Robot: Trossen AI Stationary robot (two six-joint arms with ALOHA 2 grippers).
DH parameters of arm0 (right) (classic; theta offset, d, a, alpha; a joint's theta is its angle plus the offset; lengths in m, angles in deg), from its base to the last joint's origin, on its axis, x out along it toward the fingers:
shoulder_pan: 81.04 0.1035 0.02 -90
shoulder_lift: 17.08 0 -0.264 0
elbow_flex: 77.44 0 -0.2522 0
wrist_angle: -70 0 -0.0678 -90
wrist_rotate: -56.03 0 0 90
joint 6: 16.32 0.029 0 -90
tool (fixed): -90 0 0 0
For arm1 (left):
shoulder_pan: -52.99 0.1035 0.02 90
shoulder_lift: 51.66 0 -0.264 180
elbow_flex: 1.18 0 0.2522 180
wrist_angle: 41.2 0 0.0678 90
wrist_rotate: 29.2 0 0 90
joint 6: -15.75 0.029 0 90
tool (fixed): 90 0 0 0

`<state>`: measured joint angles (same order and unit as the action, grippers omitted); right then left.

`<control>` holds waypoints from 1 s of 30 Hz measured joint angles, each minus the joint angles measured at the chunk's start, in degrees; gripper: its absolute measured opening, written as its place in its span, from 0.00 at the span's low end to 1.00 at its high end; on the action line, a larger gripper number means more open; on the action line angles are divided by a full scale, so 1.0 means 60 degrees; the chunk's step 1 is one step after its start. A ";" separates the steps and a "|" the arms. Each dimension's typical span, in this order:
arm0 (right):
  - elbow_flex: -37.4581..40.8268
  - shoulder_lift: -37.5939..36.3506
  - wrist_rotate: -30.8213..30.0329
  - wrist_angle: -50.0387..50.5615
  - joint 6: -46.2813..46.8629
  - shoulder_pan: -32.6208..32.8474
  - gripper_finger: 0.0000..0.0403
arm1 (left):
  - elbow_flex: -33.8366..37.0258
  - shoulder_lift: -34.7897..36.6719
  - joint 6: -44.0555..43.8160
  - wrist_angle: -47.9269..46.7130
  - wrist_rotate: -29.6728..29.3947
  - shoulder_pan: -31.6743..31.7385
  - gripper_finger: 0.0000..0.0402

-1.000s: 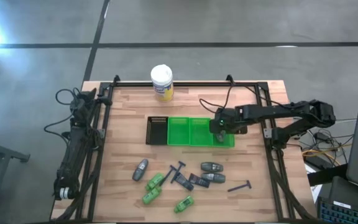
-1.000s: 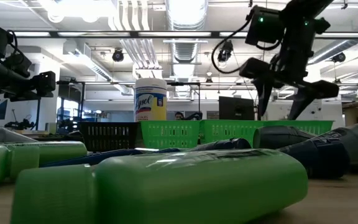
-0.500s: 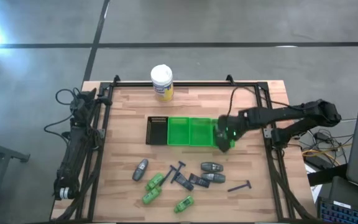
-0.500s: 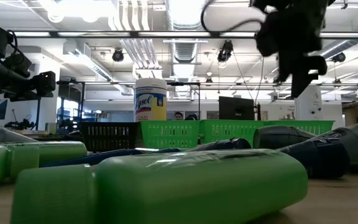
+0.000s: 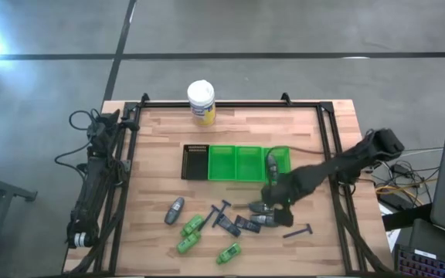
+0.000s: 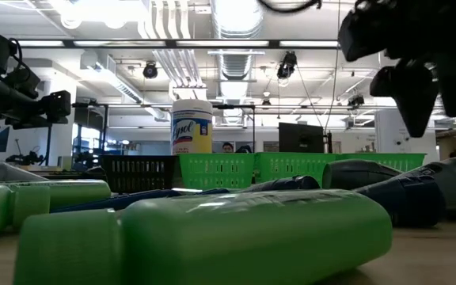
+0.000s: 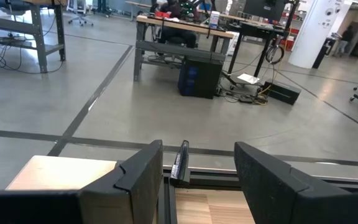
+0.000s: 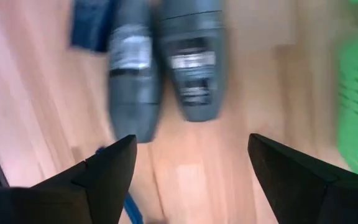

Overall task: Pick & Place Travel size toiletries
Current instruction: Put the deodorant into the right green bin

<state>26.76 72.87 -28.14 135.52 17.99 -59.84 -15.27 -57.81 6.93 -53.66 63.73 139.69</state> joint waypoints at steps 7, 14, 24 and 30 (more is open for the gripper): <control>-0.0880 0.1274 -0.0959 -0.0298 -0.0769 0.1073 0.76 | 0.0000 0.0000 0.0000 0.0000 -0.0002 0.0000 0.51; -0.1272 0.1973 -0.1289 -0.0784 0.0073 0.1666 0.85 | 0.0000 0.0000 0.0000 0.0000 0.0001 0.0000 0.51; -0.1298 0.2613 -0.1466 -0.1104 0.1040 0.1929 0.81 | 0.0000 0.0003 0.0000 0.0000 0.0001 0.0000 0.51; -0.1243 0.3117 -0.1486 -0.1159 0.1281 0.1902 0.73 | 0.0000 0.0002 0.0000 0.0000 -0.0002 0.0000 0.51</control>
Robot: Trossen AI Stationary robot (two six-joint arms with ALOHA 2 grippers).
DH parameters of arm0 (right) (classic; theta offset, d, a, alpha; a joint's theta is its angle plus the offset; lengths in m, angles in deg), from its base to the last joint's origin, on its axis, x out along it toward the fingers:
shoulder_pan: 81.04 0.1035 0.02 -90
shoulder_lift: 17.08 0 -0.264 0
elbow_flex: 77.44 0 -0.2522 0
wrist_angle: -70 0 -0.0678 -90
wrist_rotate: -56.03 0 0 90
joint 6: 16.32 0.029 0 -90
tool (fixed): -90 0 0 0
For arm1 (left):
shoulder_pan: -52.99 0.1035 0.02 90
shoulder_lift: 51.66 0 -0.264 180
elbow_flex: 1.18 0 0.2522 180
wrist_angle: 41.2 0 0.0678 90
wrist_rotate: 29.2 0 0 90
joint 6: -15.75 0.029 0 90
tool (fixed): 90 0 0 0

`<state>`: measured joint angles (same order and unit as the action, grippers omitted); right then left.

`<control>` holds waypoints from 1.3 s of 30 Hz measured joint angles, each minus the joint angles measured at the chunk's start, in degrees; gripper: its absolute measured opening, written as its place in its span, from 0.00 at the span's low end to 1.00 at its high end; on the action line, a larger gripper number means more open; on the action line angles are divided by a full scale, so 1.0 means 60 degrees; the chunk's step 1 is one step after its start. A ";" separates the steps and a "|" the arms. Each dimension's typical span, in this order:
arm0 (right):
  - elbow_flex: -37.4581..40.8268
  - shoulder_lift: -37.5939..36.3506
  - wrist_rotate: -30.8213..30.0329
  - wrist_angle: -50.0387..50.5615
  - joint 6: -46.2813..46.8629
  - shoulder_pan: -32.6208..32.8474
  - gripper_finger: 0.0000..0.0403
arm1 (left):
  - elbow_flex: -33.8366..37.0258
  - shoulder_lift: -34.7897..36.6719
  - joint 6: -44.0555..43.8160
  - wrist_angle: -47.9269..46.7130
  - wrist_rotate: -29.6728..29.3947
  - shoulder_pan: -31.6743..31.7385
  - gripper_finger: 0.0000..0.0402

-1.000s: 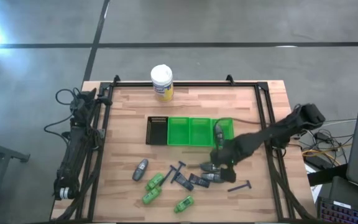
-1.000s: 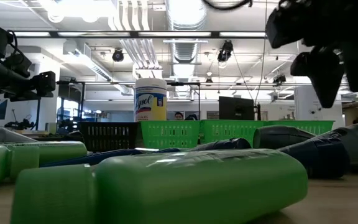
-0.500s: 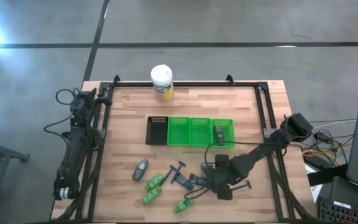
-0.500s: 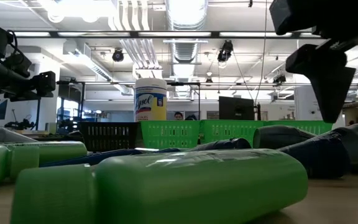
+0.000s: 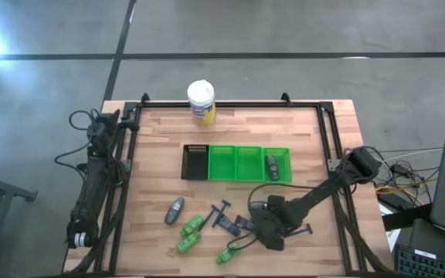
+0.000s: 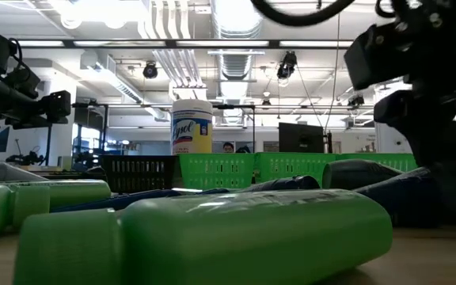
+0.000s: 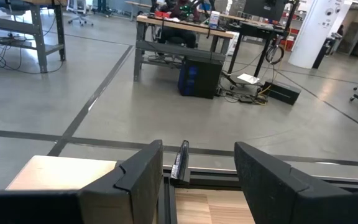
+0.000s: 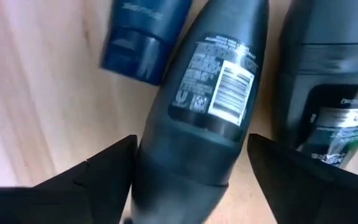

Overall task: Pick & Place Travel size toiletries
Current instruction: Put the deodorant into the right green bin

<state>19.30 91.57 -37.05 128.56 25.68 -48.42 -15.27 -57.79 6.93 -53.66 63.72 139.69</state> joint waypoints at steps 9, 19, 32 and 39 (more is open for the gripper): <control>0.0055 0.0001 -0.0023 -0.0025 0.1347 -0.0043 0.55 | 0.0000 0.0001 0.0000 0.0000 0.0001 0.0000 0.51; -0.0388 -0.1750 -0.0975 0.2083 0.3960 0.0085 0.49 | 0.0000 -0.0001 0.0000 0.0000 0.0001 0.0000 0.51; 0.2408 -0.5693 -0.2184 0.3016 0.9865 -0.2596 0.52 | 0.0000 -0.0006 0.0000 0.0000 0.0004 0.0000 0.51; 0.3620 -0.6110 -0.1664 0.0959 0.7892 -0.4597 0.56 | 0.0000 -0.0006 0.0000 0.0000 0.0003 0.0000 0.51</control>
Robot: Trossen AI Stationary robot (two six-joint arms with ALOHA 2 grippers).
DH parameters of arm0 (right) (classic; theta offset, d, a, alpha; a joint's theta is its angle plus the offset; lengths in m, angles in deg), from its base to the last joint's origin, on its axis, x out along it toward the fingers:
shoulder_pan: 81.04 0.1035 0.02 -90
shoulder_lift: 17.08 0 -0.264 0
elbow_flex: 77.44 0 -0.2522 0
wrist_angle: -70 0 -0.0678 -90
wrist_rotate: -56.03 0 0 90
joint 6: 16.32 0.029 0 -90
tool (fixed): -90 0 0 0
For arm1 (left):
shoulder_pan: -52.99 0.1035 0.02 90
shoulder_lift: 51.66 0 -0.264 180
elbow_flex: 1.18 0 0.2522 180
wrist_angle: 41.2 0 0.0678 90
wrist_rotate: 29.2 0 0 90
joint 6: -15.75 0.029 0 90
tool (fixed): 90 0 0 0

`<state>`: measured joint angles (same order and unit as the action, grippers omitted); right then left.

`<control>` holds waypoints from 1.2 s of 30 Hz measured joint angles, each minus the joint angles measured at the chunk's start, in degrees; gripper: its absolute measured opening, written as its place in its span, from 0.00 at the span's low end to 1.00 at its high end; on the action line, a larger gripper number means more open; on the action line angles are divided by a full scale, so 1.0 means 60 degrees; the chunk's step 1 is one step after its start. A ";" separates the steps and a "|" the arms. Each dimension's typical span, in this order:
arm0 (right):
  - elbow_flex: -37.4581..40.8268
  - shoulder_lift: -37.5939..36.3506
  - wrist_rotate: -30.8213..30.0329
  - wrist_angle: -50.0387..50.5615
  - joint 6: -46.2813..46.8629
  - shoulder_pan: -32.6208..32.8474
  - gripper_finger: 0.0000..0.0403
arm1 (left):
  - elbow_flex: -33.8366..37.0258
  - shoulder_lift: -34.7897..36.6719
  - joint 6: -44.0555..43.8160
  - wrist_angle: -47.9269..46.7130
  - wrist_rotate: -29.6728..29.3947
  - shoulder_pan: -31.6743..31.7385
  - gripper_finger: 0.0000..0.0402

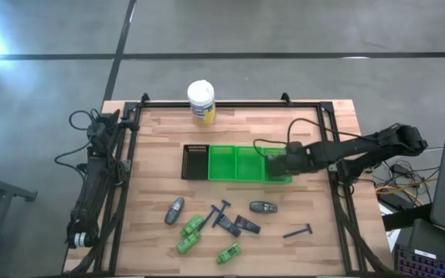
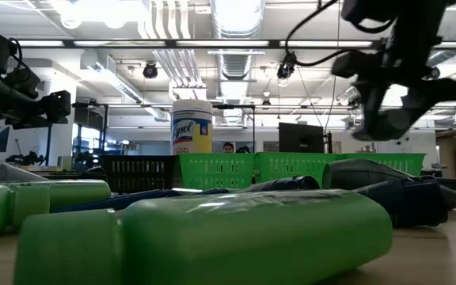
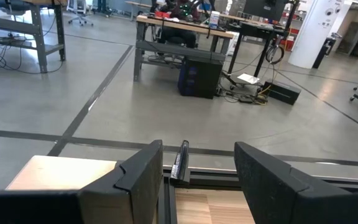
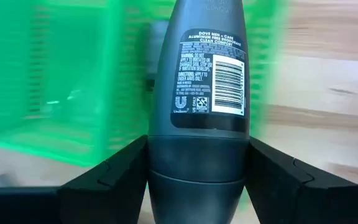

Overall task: Pick & Place Travel size toiletries
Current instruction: Put the deodorant into the right green bin

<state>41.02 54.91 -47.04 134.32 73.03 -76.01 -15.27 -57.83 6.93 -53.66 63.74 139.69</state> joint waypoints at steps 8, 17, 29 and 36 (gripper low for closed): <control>0.0318 0.0523 0.0764 -0.0423 -0.0114 -0.0490 0.63 | 0.0000 -0.0006 0.0000 0.0000 -0.0001 0.0000 0.51; -0.0936 0.0374 0.0472 -0.0496 -0.3591 -0.0304 0.74 | 0.0000 -0.0015 0.0031 0.0019 -0.0003 0.0000 0.51; -0.2127 0.1372 0.0932 0.0326 -0.5791 0.0500 0.77 | 0.0000 0.0004 0.2259 0.1118 -0.0736 0.0012 0.51; -0.1913 0.1524 0.0909 0.0244 -0.5244 0.0584 0.70 | 0.0000 -0.0004 0.3315 0.1104 -0.0765 0.0018 0.51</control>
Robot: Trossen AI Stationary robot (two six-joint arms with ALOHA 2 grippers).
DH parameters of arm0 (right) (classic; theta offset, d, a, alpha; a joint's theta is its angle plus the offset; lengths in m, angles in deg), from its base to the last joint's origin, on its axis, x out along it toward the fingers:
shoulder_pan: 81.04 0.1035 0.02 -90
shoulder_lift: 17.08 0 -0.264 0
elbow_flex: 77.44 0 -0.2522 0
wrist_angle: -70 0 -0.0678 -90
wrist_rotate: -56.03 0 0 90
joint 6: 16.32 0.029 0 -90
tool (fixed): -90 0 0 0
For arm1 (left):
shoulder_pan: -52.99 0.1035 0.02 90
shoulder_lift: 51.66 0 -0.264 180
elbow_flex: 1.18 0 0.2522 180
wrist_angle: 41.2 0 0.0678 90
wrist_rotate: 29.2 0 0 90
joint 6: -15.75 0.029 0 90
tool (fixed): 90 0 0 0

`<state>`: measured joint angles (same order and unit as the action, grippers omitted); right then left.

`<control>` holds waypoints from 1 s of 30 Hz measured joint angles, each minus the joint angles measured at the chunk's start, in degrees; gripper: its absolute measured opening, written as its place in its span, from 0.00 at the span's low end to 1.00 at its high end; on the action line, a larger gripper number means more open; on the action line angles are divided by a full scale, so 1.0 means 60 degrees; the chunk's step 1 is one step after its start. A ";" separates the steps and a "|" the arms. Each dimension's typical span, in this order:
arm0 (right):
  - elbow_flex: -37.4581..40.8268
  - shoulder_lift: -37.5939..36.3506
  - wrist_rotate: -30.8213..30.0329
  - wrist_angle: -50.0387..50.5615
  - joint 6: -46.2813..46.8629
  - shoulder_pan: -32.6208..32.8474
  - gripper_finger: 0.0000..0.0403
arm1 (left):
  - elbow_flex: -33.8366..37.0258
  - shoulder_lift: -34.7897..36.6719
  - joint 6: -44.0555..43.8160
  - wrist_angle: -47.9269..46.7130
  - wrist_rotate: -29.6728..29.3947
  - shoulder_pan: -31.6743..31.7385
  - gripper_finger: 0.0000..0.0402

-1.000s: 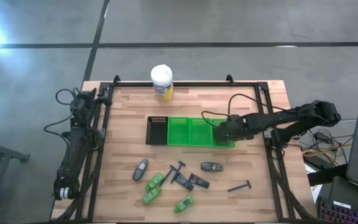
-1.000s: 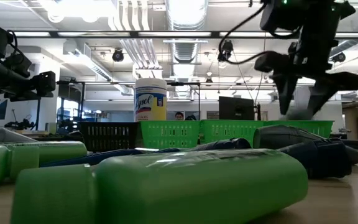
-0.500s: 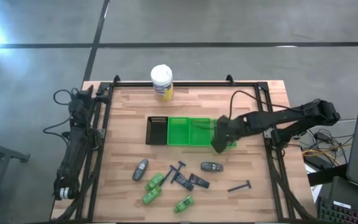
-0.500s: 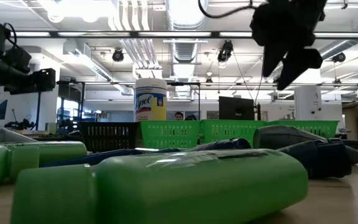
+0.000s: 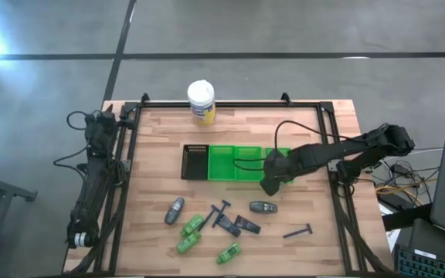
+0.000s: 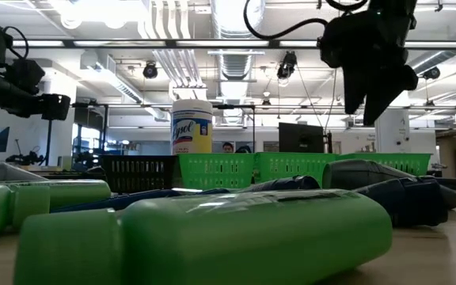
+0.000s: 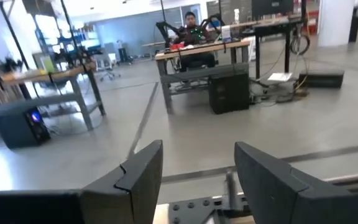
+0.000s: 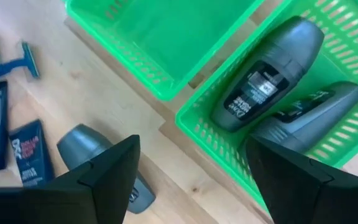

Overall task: Pick & Place Travel size toiletries
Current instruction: Put the deodorant into the right green bin

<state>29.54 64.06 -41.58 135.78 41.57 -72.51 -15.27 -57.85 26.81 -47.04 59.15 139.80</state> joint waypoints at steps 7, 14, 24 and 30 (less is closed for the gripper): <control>0.0075 -0.0033 -0.0059 -0.0052 -0.0272 -0.0006 0.65 | 0.0000 -0.0002 -0.1015 0.0054 0.0010 -0.0004 0.51; 0.0075 -0.0033 -0.0081 -0.0052 -0.0259 -0.0011 0.67 | -0.1021 0.0015 -1.0108 -0.0622 0.0085 -0.0004 0.51; 0.0075 -0.0047 -0.0009 -0.0045 -0.0603 -0.0018 0.75 | -0.1909 -0.1541 -0.9396 0.1287 0.8519 -0.0872 0.51; 0.0075 -0.0047 0.0280 0.0014 -0.0856 -0.0061 0.76 | -0.3882 -0.2705 -0.5382 -0.5587 0.6688 -0.3512 0.51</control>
<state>29.99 63.77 -39.90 135.86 36.43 -72.87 -38.57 -74.09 -5.48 -80.56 99.28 118.72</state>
